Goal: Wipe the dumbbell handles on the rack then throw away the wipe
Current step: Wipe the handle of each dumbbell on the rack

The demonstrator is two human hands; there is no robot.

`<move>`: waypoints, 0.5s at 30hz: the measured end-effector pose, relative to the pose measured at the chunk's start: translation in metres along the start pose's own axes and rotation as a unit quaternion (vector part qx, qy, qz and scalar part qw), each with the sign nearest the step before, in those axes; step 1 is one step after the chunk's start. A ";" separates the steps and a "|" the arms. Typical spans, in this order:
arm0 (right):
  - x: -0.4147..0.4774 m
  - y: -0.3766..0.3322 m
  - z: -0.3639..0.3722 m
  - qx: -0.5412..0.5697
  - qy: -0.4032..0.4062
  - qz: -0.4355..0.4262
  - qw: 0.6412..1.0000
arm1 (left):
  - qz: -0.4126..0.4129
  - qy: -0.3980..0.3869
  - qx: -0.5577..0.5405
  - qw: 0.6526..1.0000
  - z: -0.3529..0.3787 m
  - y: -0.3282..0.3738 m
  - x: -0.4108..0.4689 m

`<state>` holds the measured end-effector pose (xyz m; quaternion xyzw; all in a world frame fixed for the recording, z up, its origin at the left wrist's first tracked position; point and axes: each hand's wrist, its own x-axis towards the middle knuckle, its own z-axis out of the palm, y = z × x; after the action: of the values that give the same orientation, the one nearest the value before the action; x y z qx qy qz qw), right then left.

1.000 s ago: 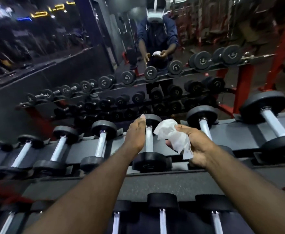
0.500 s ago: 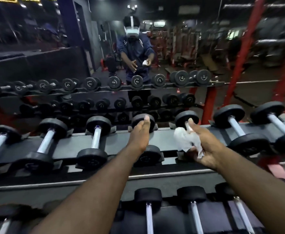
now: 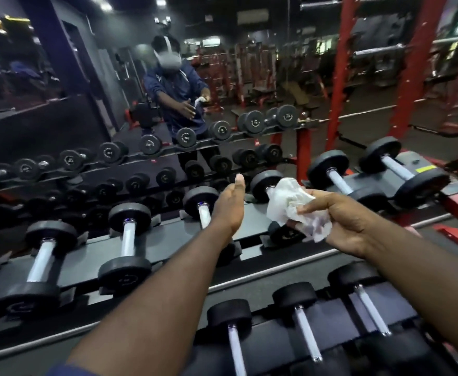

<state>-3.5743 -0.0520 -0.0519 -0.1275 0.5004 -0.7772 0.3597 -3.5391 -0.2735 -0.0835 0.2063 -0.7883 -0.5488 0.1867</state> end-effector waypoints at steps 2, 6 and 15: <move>-0.002 -0.006 -0.009 0.005 -0.001 0.002 1.000 | 0.003 -0.007 0.005 1.000 0.018 -0.002 0.011; 0.006 -0.022 -0.051 0.063 0.003 0.016 0.998 | -0.007 -0.006 0.027 1.000 0.060 0.003 0.027; 0.085 -0.034 -0.166 0.069 -0.050 0.066 0.994 | -0.026 0.032 0.083 0.996 0.139 0.007 0.071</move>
<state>-3.7422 0.0121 -0.1136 -0.1081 0.4346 -0.7769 0.4426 -3.6726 -0.1999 -0.1173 0.2592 -0.8191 -0.4791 0.1801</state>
